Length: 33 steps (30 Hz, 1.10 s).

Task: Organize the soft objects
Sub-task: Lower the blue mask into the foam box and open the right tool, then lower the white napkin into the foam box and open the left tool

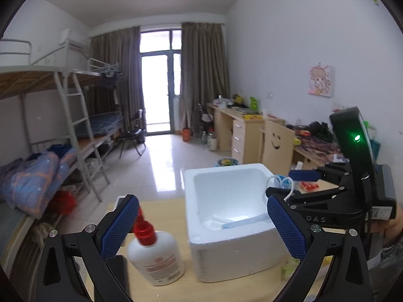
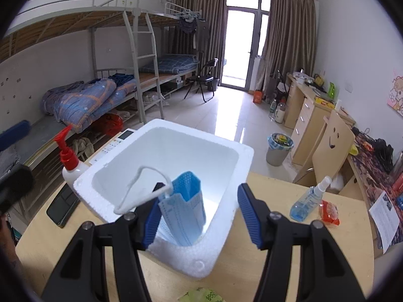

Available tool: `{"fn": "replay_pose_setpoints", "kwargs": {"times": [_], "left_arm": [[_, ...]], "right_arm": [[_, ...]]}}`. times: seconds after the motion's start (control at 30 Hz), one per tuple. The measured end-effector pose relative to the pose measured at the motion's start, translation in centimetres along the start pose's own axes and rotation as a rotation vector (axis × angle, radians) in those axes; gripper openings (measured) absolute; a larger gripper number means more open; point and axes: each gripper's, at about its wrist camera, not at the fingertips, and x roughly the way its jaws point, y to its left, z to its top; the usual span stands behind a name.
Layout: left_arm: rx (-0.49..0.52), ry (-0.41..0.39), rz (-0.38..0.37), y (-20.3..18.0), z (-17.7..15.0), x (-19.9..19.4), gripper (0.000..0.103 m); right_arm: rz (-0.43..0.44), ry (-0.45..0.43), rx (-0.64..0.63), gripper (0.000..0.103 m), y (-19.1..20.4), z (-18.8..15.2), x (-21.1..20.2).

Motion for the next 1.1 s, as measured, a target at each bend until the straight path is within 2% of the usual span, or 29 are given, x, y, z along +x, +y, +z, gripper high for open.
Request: {"fn": "replay_pose_setpoints", "kwargs": {"times": [0.3, 0.47, 0.57, 0.67, 0.93, 1.03, 1.1], "left_arm": [[0.098, 0.091, -0.176, -1.3, -0.8, 2.8, 0.102], [0.138, 0.135, -0.161, -1.3, -1.3, 4.4, 0.102], [0.16, 0.136, -0.182, -1.5, -1.1, 4.7, 0.102], [0.171, 0.128, -0.169, -1.9, -0.8, 4.6, 0.102], [0.106, 0.03, -0.195, -1.4, 0.4, 3.8, 0.102], [0.07, 0.025, -0.176, -1.2, 0.9, 4.3, 0.102], [0.06, 0.041, -0.198, -1.3, 1.1, 4.9, 0.102]], "right_arm": [[0.012, -0.013, 0.009, 0.063, -1.2, -0.2, -0.8], [0.016, -0.021, -0.006, 0.063, -1.2, -0.2, -1.0], [0.026, -0.024, -0.015, 0.063, -0.9, -0.1, -1.1], [0.031, -0.034, -0.022, 0.063, -0.9, -0.1, -1.2], [0.025, -0.02, -0.04, 0.063, -1.1, -0.4, -0.6], [0.023, -0.012, -0.045, 0.063, -0.9, -0.4, -0.5], [0.028, -0.01, -0.043, 0.063, -1.0, -0.4, -0.5]]}}
